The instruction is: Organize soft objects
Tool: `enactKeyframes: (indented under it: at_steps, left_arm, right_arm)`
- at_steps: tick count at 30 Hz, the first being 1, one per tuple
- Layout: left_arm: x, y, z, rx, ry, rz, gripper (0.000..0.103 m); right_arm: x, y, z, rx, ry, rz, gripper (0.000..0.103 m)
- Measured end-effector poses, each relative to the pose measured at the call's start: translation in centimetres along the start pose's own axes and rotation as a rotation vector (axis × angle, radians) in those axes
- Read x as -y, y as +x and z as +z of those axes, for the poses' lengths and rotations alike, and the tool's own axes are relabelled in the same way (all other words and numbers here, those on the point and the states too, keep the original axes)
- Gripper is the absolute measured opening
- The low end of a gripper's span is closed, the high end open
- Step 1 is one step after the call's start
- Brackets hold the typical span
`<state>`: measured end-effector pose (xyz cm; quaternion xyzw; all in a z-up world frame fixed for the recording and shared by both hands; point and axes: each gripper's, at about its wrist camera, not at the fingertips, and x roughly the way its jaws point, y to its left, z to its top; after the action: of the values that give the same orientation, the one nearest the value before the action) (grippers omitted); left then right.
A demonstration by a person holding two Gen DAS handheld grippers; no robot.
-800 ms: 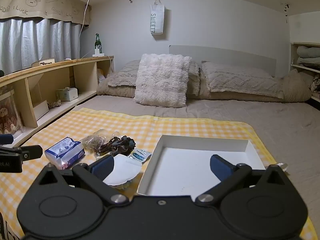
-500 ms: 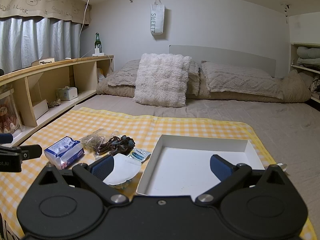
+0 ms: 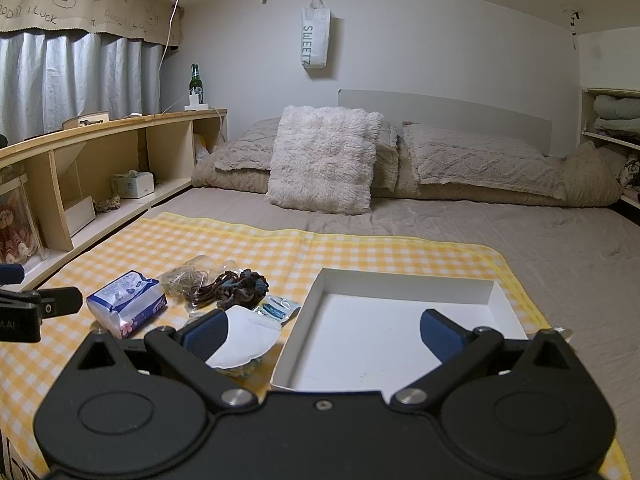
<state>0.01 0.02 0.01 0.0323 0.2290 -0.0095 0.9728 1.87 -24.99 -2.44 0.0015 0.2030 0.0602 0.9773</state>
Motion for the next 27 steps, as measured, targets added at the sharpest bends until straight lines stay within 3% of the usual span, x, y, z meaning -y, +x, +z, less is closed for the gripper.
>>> enactKeyframes:
  at_steps: [27]
  left_arm:
    - [0.00, 0.01, 0.00, -0.003, 0.000, -0.001, 0.103]
  right_arm:
    - [-0.42, 0.19, 0.09, -0.002, -0.006, -0.003, 0.103]
